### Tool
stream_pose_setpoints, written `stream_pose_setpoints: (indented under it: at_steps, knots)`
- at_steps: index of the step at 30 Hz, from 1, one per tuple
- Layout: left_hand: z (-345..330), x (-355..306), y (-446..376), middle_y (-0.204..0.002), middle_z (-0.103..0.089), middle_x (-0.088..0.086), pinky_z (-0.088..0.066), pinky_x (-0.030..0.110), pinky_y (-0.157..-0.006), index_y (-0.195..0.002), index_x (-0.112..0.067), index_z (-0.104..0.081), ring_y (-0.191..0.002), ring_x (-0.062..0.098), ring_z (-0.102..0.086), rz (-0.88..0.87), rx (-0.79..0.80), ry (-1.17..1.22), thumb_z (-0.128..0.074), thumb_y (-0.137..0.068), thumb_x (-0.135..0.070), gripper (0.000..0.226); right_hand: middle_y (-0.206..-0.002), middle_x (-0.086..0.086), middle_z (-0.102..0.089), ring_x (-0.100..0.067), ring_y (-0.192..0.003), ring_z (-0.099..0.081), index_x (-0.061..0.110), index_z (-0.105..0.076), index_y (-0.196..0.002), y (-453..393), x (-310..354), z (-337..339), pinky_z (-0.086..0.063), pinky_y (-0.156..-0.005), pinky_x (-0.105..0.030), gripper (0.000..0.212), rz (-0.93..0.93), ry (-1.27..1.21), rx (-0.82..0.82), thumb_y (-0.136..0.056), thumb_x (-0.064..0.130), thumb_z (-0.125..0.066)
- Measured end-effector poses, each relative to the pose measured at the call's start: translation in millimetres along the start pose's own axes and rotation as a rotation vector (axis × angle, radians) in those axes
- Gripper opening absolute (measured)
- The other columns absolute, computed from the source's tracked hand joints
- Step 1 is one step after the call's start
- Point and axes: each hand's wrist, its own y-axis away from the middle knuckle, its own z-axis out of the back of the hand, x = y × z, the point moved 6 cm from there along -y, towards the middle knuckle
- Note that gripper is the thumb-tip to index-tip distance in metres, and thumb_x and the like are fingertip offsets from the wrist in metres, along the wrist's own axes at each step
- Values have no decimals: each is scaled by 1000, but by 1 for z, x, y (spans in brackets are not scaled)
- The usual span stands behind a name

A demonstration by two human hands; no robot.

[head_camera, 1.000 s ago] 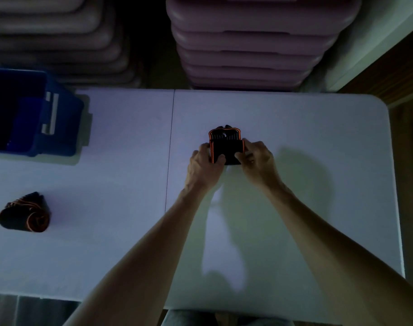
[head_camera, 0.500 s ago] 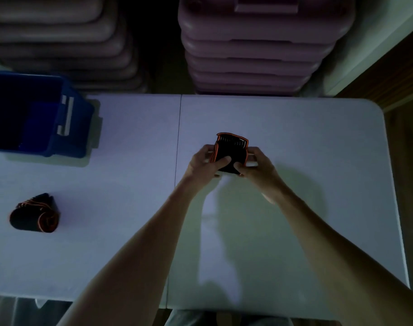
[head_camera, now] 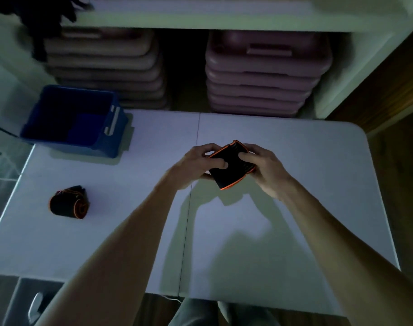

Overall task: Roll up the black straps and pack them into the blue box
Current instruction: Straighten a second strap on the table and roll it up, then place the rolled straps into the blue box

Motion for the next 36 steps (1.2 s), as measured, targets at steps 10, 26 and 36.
stream_pose_setpoints:
  at_steps: [10,26,36]
  knots:
    - [58,15,85,-88,-74,16,-62,36,-76,-93,0,-70,-84,29,-74,-74,-418,344,-75,-84,-9,14,-111,2,-69,-11,-94,-67,20,-66,-117,36,27,-97,-53,-80,-22,36,319,571,6,-83,29,-74]
    - [355,2,105,-89,-72,17,-59,33,-73,-100,4,-70,-78,27,-71,-64,-593,201,-76,-86,-17,26,-93,6,-68,-9,-87,-64,18,-62,-102,-98,51,-354,-48,-70,-20,22,427,912,58,-83,18,-72]
    - [442,28,32,-72,-67,7,-56,36,-70,-69,-10,-61,-70,25,-68,176,-454,-126,-83,-77,-24,26,-90,-7,-70,-30,-94,-62,21,-63,-92,-194,28,-411,-47,-88,-40,19,377,1428,-4,-74,22,-70]
